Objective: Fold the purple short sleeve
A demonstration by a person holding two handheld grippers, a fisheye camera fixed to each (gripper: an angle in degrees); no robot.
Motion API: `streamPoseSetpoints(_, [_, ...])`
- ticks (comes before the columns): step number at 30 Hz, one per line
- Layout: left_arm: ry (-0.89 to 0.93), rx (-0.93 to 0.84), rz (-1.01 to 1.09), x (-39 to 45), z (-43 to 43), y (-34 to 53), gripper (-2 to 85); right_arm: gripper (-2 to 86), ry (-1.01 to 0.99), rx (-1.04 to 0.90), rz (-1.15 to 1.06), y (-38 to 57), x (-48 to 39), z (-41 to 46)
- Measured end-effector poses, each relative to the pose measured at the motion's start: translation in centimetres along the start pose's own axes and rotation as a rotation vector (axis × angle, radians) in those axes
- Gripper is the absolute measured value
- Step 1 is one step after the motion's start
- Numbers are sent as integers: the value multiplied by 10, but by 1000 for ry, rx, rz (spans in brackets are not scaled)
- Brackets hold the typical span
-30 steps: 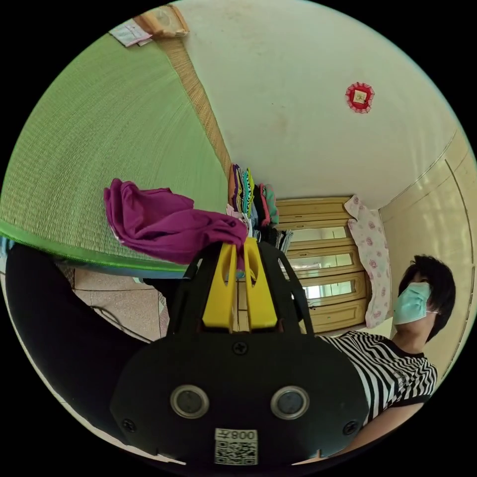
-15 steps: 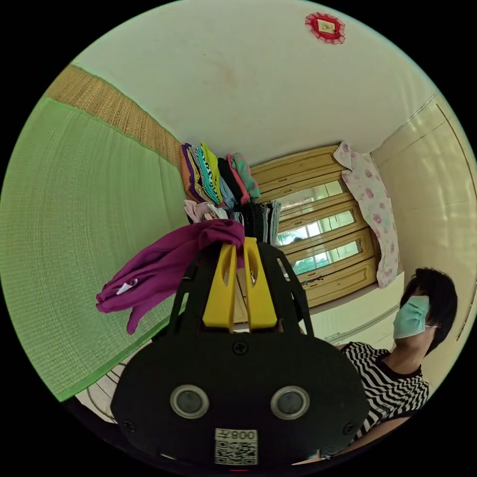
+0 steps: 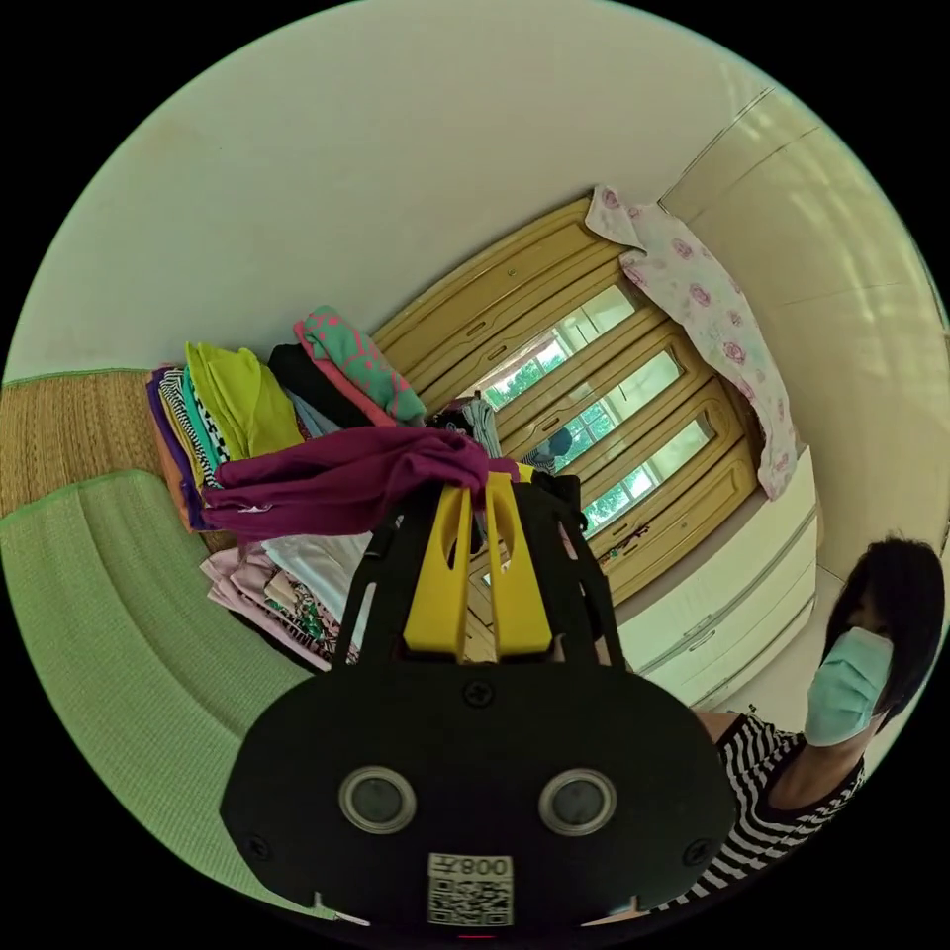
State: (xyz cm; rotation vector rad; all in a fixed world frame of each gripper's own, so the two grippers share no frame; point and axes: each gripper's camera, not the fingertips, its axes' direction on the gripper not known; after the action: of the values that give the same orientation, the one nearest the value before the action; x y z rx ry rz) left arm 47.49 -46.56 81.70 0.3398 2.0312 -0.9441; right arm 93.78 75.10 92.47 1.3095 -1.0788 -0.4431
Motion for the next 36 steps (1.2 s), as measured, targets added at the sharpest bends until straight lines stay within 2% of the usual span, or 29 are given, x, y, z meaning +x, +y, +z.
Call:
streamPoseSetpoints(5, [-8, -202, -48, -87, 141, 65, 31, 23, 153, -19, 216, 62, 82, -65])
streamPoseSetpoints(7, [-20, -346, -152, -143, 202, 116, 30, 23, 184, -13, 361, 113, 126, -88])
streamPoseSetpoints(10, [16, -390, -208, -188, 232, 161, 30, 22, 179, 1, 438, 162, 148, -110])
streamPoseSetpoints(14, [6, -402, -160, -213, 244, 179, 30, 22, 163, 7, 427, 182, 144, -123])
streamPoseSetpoints(18, [-37, -483, -120, -244, 269, 206, 31, 21, 251, -48, 425, 189, 138, -120])
streamPoseSetpoints(23, [-60, -562, -205, -311, 290, 244, 33, 18, 320, -87, 511, 213, 156, -110])
streamPoseSetpoints(27, [5, -590, -241, -358, 282, 267, 33, 9, 303, -4, 546, 245, 161, -113])
streamPoseSetpoints(30, [30, -615, -244, -383, 265, 279, 25, 3, 373, 81, 547, 264, 149, -123])
streamPoseSetpoints(33, [59, -607, -224, -402, 241, 284, 14, 1, 430, 134, 443, 273, 111, -116])
streamPoseSetpoints(36, [15, -561, -143, -415, 220, 267, 6, 0, 437, 64, 272, 277, 57, -60])
